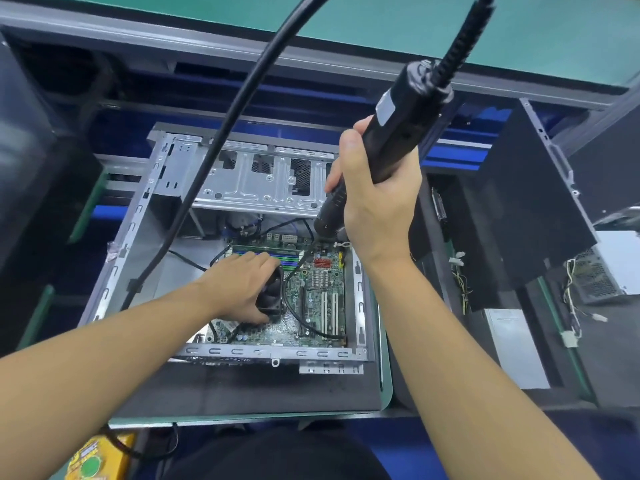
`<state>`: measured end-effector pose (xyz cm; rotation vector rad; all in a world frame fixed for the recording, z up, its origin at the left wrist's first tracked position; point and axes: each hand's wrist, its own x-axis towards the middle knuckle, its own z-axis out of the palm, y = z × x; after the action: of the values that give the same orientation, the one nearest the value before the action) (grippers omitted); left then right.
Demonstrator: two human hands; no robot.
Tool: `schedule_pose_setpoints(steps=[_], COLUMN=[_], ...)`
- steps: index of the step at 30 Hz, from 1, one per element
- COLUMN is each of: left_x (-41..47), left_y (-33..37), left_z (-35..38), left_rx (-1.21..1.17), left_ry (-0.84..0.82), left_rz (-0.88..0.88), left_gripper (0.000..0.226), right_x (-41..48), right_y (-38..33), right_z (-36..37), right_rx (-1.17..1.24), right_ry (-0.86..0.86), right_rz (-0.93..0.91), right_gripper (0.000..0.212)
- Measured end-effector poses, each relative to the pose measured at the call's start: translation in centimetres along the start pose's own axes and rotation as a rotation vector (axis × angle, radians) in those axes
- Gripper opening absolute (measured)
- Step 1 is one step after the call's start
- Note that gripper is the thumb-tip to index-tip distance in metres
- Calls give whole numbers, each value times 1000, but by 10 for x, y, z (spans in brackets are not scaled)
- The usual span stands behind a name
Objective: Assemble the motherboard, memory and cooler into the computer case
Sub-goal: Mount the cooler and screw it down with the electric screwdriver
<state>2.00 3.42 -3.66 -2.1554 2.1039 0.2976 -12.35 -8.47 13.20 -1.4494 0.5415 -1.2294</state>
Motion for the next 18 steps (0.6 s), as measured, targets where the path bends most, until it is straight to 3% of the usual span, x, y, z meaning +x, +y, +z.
schedule_pose_setpoints(steps=[5,12,15,18], left_x=[-1,4,5,9], left_y=[4,11,11,5], left_z=[0,6,5,5], left_rx=[30,267,-58,-401], left_ry=[-3,-61,-106,-77], left_rz=[-26,5,-67,-146], left_gripper=[98,112,107,72], right_x=[-3,-10,-9,-4], right_y=[-4,8,10,14], right_z=[7,-12,-18,-22], right_rx=[11,26,29,53], right_ry=[-14,65,64,65], right_rz=[4,45,36,39], right_gripper=[29,34,30,29])
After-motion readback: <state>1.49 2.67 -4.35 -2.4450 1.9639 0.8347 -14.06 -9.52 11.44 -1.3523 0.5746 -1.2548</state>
